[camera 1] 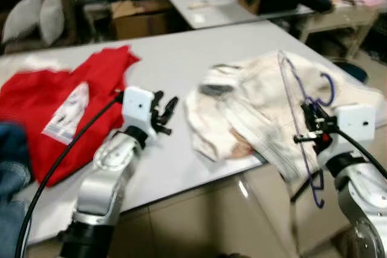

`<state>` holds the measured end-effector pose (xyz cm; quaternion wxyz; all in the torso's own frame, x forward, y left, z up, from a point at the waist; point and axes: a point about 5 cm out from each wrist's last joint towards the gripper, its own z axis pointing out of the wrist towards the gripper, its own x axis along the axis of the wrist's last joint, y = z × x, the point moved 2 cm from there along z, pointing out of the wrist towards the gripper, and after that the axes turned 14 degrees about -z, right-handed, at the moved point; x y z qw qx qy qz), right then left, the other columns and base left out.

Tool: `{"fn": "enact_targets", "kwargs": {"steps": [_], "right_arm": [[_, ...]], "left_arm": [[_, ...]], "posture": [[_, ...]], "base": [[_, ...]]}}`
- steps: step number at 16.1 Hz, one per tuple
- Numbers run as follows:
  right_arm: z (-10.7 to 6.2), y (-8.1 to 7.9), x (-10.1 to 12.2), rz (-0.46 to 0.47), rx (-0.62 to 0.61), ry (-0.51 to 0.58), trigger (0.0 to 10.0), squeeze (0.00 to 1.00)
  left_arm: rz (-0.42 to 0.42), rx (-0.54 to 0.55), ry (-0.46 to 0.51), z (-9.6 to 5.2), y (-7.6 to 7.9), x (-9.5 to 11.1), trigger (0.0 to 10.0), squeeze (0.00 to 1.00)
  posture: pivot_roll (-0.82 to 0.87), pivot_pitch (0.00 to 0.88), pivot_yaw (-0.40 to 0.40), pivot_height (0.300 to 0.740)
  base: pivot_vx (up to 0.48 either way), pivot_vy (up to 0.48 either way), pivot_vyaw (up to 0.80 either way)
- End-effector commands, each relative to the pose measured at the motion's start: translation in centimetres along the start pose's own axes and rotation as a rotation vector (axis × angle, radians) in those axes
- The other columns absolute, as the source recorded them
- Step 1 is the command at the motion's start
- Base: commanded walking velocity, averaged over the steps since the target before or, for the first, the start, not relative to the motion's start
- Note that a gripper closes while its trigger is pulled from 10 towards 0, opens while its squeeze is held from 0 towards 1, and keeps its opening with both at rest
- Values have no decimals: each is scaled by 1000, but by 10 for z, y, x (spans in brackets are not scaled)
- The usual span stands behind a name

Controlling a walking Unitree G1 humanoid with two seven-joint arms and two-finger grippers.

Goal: Hang hanger

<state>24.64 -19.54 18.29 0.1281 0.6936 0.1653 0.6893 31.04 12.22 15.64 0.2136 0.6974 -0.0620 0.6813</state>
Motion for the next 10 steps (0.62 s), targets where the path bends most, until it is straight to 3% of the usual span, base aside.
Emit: {"fn": "enact_targets", "kwargs": {"steps": [1, 3, 4, 6, 10], "right_arm": [[-4, 7, 0, -17, -62, -1, 10000, 0], [-5, 7, -3, -21, -66, -10, 10000, 0], [-7, 2, -7, -13, -10, -40, 10000, 0], [-10, -6, -13, -28, 93, -60, 10000, 0], [-9, -7, -10, -15, 142, -38, 10000, 0]], "left_arm": [[2, -25, 34, 4, 4, 5, 10000, 0], [-14, -20, 34, 3, 5, 2, 10000, 0], [-39, -16, 38, 0, 6, 0, 10000, 0], [-53, -8, 45, -1, 8, -4, 10000, 0], [-57, 29, 64, 0, 1, -3, 10000, 0]], "posture": [[-150, 0, 42, 740], [-149, 0, 29, 740], [-149, 0, 20, 740], [-148, 0, 10, 740], [-158, 0, 18, 740]], "base": [[0, 0, -800], [0, 0, -800], [0, 0, -800], [321, 0, 0], [362, 0, -103]]}}
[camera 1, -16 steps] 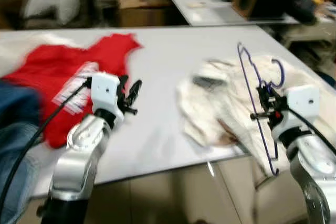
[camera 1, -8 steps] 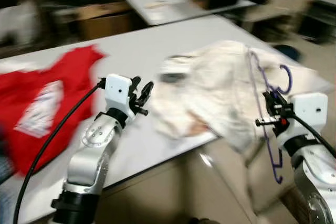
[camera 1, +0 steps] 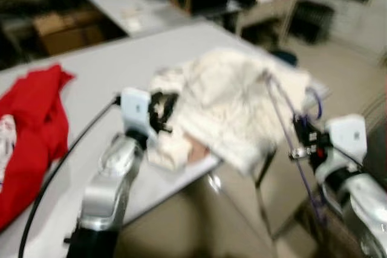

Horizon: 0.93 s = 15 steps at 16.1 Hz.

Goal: Hang hanger

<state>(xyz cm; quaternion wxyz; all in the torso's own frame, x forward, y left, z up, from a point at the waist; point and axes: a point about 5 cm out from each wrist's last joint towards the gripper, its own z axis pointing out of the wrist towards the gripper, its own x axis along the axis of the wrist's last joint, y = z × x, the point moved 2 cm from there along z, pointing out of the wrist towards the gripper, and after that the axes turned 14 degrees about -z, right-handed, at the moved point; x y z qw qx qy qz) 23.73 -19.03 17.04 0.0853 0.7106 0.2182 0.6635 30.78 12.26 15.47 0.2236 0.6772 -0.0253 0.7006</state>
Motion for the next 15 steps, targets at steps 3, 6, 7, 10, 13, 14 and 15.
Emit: {"fn": "enact_targets", "kwargs": {"steps": [3, 6, 7, 10, 13, 14, 15], "right_arm": [[0, 5, 0, -27, 23, 7, 10000, 0], [-2, 2, 3, -30, 49, 41, 10000, 0], [-2, 0, 5, -36, 67, 59, 10000, 0], [-7, 0, 5, -71, 107, 66, 10000, 0], [-12, 11, -1, -112, 94, 51, 10000, 0], [-12, 11, 0, -121, 91, 53, 10000, 0], [-13, 12, 0, -127, 88, 52, 10000, 0]], "left_arm": [[10, -5, -2, 5, 1, 1, 10000, 0], [46, -36, -7, 2, -2, 2, 10000, 0], [79, -114, -17, 1, -3, 5, 10000, 98], [215, -358, -137, -3, 3, 3, 10000, 1000], [444, -514, -241, 9, 7, -11, 10000, 1000], [505, -523, -237, 15, 7, -10, 10000, 1000], [584, -556, -234, 21, 9, -9, 10000, 455]], "posture": [[-156, 0, 23, 740], [-153, 0, 26, 740], [-154, 0, 31, 740], [-156, 0, 49, 740], [-162, 0, 63, 740], [-167, 0, 68, 740], [-173, 0, 76, 740]], "base": [[379, 0, -525], [114, 0, 0], [0, 0, 0], [0, 0, 0], [0, 0, 0], [0, 0, 0], [0, 0, 0]]}}
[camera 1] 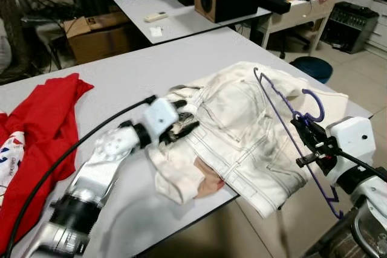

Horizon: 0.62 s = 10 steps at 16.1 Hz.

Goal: Hang hanger

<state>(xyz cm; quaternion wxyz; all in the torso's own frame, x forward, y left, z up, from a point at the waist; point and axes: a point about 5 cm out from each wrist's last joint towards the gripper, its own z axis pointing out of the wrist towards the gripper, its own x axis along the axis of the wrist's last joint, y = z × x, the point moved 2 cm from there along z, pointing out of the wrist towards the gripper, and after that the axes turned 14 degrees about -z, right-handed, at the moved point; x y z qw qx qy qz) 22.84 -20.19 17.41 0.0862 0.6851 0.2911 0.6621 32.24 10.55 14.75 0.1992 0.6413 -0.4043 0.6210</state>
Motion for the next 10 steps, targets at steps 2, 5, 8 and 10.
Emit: {"fn": "enact_targets", "kwargs": {"steps": [2, 5, 8, 10], "right_arm": [[-3, 1, 1, -17, -2, 7, 10000, 0], [-4, -1, 2, -23, 3, 12, 10000, 0], [-3, -5, 4, -30, 15, 23, 10000, 0], [-4, -6, 3, -30, 22, 22, 10000, 0]], "left_arm": [[148, -55, -63, 6, -1, -2, 10000, 0], [253, -9, -120, 15, -10, -9, 10000, 0], [320, 21, -154, 19, -17, -14, 8549, 0], [292, 29, -155, 11, -25, -15, 4235, 0]], "posture": [[-176, 0, 79, 740], [-188, 0, 90, 740], [-190, 0, 90, 740], [-183, 0, 83, 740]], "base": [[0, 0, 0], [0, 0, 0], [0, 0, 0], [0, 0, 0]]}}
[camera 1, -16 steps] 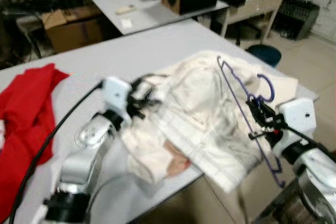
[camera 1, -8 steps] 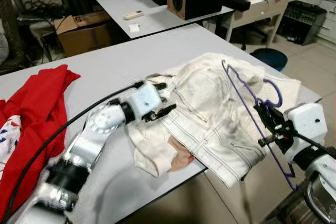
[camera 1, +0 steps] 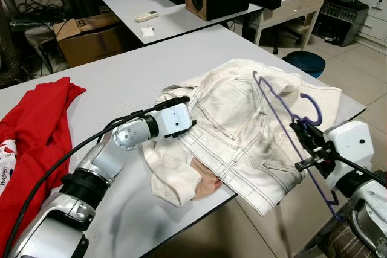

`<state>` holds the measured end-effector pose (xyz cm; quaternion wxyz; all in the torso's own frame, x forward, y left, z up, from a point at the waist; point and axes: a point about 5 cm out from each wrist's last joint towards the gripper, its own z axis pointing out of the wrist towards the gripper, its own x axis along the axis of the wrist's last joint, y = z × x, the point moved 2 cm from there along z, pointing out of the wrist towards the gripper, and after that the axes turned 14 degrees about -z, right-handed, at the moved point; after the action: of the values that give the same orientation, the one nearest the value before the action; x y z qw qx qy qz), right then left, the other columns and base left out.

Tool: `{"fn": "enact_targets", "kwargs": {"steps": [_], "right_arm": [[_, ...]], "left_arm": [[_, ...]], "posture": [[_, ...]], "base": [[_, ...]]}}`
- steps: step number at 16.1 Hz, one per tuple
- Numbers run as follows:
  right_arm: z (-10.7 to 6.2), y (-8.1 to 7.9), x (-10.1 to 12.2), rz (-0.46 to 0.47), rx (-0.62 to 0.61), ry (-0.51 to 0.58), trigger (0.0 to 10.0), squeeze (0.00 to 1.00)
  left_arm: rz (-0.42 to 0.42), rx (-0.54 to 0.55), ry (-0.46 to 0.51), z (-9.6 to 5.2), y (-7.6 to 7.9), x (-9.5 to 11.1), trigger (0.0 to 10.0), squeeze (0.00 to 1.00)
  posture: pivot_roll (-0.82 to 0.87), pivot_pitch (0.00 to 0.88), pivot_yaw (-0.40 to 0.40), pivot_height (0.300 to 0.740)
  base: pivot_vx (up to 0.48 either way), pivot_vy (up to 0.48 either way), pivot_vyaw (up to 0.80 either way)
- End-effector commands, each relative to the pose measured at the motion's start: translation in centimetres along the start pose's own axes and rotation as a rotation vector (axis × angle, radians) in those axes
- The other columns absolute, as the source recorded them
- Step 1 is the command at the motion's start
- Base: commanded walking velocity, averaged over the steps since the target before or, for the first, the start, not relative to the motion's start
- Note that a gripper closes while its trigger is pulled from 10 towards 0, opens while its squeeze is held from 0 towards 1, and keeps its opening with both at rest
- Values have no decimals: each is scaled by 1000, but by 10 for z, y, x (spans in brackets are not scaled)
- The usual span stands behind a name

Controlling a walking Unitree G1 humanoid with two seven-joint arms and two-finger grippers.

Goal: Hang hanger

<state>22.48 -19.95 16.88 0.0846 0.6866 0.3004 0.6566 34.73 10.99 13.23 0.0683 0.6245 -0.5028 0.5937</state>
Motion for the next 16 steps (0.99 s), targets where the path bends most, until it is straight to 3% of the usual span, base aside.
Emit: {"fn": "enact_targets", "kwargs": {"steps": [1, 2, 3, 4, 5, 6, 7, 16], "right_arm": [[-2, 0, 5, -21, 6, 28, 10000, 0], [-2, 0, 5, -21, 8, 27, 10000, 0], [-1, 0, 5, -23, 13, 29, 10000, 0], [0, 0, 5, -23, 15, 31, 10000, 0], [1, -1, 6, -24, 18, 34, 10000, 0], [2, -1, 6, -24, 20, 37, 10000, 0], [2, -3, 7, -23, 24, 40, 10000, 0], [1, -1, 5, -26, 12, 40, 10000, 0]], "left_arm": [[-12, 8, -7, -6, -9, -1, 2039, 0], [-16, 4, -14, -8, -10, -3, 2039, 0], [-46, 10, -34, -7, -10, -8, 941, 0], [-66, 17, -42, -5, -9, -10, 941, 0], [-70, 32, -59, -2, -8, -12, 2784, 0], [-79, 56, -77, 1, -8, -15, 2431, 0], [-105, 105, -96, 7, -8, -18, 0, 0], [-205, 191, -102, 13, -24, -16, 0, 0]], "posture": [[-183, 0, 83, 740], [-179, 0, 80, 740], [-179, 0, 80, 740], [-179, 0, 80, 740], [-179, 0, 80, 740], [-179, 0, 80, 740], [-179, 0, 78, 740], [-188, 0, 91, 740]], "base": [[0, 0, 0], [0, 0, 0], [0, 0, 0], [0, 0, 0], [0, 0, 0], [0, 0, 0], [0, 0, 0], [0, 0, 0]]}}
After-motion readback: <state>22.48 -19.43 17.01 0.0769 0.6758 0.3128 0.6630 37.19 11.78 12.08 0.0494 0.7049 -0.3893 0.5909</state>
